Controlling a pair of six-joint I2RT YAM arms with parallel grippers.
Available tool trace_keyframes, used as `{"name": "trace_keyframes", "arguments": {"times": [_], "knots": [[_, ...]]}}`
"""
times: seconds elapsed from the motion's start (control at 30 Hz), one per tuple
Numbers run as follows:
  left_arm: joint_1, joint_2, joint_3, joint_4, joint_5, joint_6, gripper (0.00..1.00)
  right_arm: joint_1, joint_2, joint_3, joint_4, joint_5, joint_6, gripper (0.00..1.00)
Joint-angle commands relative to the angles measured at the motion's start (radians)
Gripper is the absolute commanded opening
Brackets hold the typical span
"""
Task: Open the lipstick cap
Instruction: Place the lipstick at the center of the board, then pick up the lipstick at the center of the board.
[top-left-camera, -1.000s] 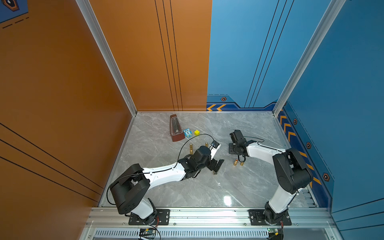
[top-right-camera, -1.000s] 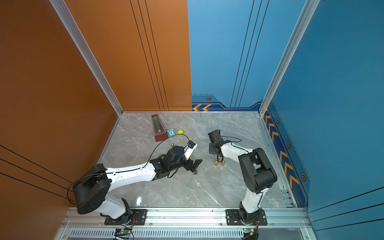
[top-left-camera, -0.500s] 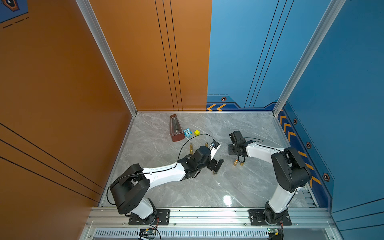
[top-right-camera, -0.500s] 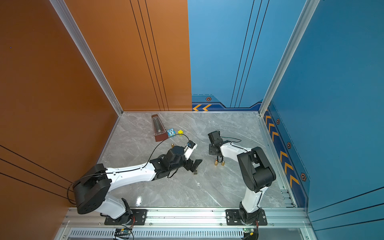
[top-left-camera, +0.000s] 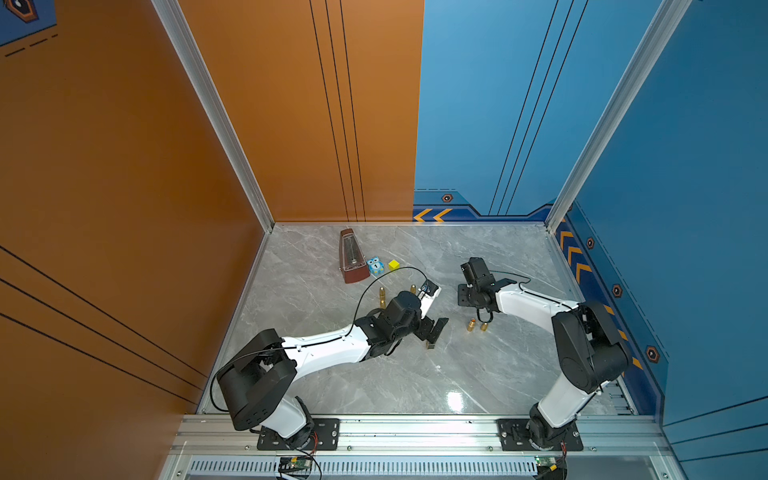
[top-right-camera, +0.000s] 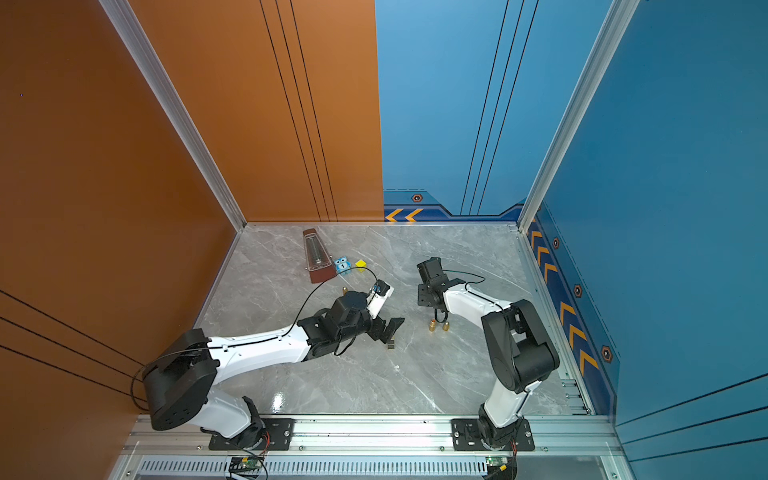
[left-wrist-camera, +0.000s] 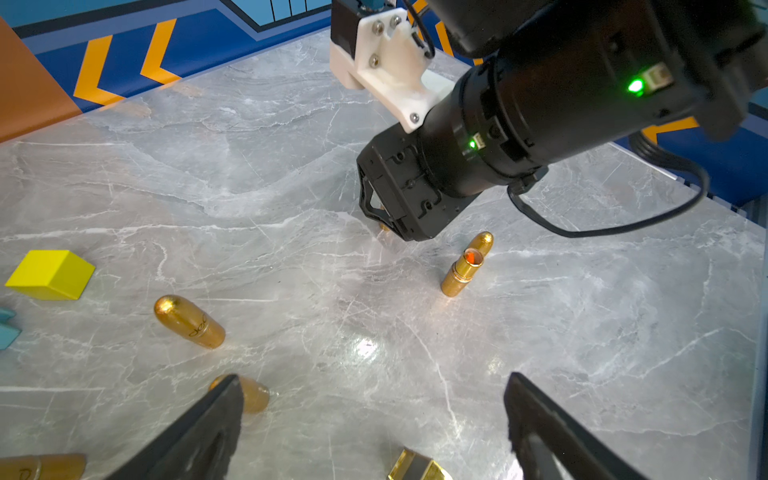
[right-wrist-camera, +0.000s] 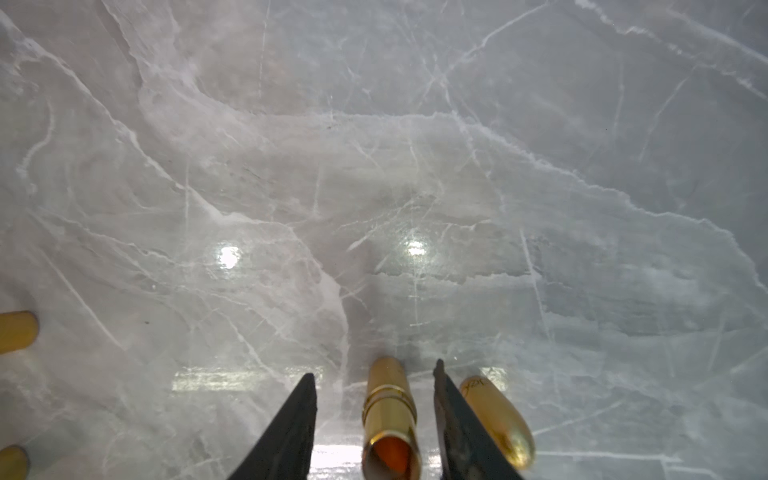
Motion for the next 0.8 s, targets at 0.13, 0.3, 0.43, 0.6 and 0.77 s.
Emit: {"name": "trace_keyframes", "arguments": {"times": [0.13, 0.3, 0.43, 0.6, 0.77], "knots": [[0.019, -0.072, -0.030, -0.011, -0.038, -0.006, 0.99, -0.004, -0.094, 0.081, -0.126, 0.009, 0.010, 0.54], [0.028, -0.118, -0.054, -0.051, -0.066, -0.006, 0.99, 0.020, -0.118, 0.153, -0.230, 0.025, 0.027, 0.57], [0.038, -0.169, -0.091, -0.076, -0.097, -0.007, 0.99, 0.055, -0.106, 0.229, -0.311, 0.023, 0.051, 0.58], [0.067, -0.230, -0.130, -0.116, -0.110, -0.009, 0.99, 0.121, -0.054, 0.316, -0.366, -0.002, 0.098, 0.60], [0.100, -0.291, -0.179, -0.133, -0.102, -0.019, 0.99, 0.199, 0.029, 0.391, -0.388, 0.023, 0.149, 0.61]]}}
